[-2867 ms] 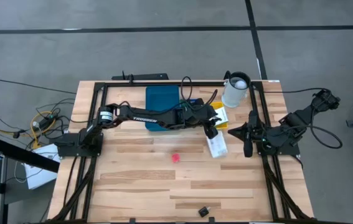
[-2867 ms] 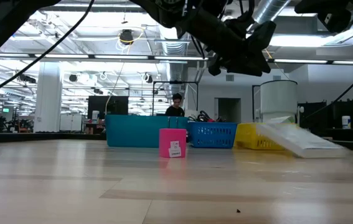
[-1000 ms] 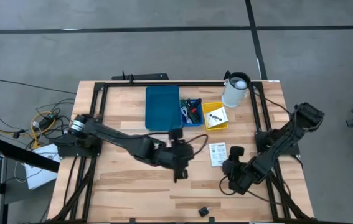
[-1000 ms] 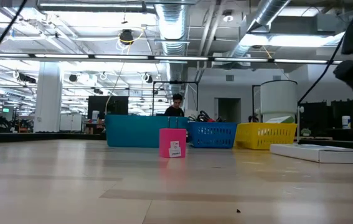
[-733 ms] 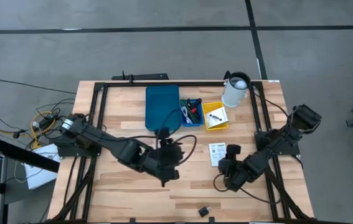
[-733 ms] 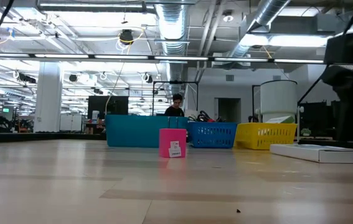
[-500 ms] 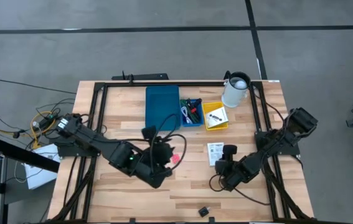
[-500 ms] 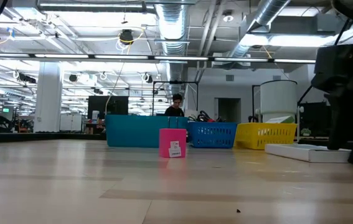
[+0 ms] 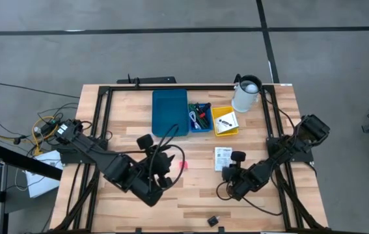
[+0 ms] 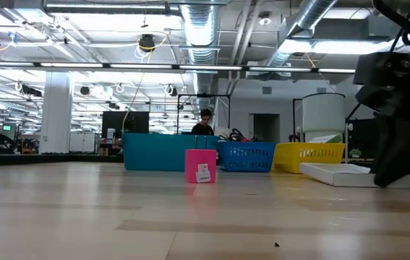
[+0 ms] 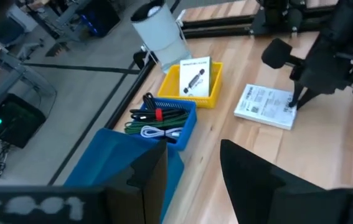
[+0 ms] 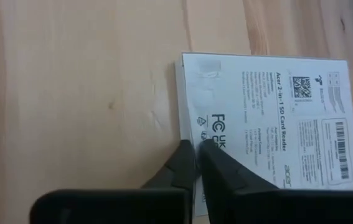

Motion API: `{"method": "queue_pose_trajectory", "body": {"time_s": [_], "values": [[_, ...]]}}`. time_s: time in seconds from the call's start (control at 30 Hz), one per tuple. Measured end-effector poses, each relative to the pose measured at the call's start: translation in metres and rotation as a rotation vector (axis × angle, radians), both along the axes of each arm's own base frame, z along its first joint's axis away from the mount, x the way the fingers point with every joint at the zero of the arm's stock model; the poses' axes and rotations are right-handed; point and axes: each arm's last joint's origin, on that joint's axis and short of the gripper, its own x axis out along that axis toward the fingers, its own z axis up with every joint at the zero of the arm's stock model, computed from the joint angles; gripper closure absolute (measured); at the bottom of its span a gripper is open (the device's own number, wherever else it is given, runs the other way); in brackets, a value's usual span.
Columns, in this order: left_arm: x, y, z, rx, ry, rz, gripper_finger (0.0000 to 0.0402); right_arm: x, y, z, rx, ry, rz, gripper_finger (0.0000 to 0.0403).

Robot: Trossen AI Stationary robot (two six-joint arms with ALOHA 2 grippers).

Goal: Pick and place items into bin
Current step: Put the card reader box into the yellow basket

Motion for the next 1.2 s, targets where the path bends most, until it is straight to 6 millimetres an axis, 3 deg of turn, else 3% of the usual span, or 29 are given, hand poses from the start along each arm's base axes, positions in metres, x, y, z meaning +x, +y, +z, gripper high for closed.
{"method": "queue_pose_trajectory", "body": {"time_s": [0.13, 0.3, 0.5, 0.7, 1.0, 1.2], "values": [[-0.002, -0.004, 0.0, 0.008, -0.01, -0.005, 0.0264, -0.001, 0.004, 0.006, 0.018, -0.006, -0.03, 0.0401], [-0.004, -0.006, 0.0, -0.003, -0.016, -0.009, 0.0264, -0.004, 0.007, 0.028, 0.077, 0.0, -0.042, 0.0403], [-0.004, -0.007, 0.0, -0.006, -0.017, -0.009, 0.0264, -0.004, 0.004, 0.067, 0.102, -0.173, -0.048, 0.0402], [-0.004, -0.007, 0.0, -0.001, -0.015, -0.008, 0.0264, -0.008, -0.008, 0.121, 0.099, -0.419, -0.066, 0.0402], [-0.004, -0.007, 0.0, 0.001, -0.016, -0.006, 0.0264, -0.031, -0.062, 0.195, 0.153, -0.789, -0.232, 0.0402], [-0.004, -0.006, 0.0, 0.015, -0.021, 0.001, 0.0264, -0.042, -0.105, 0.216, 0.237, -0.863, -0.362, 0.0402]]}}
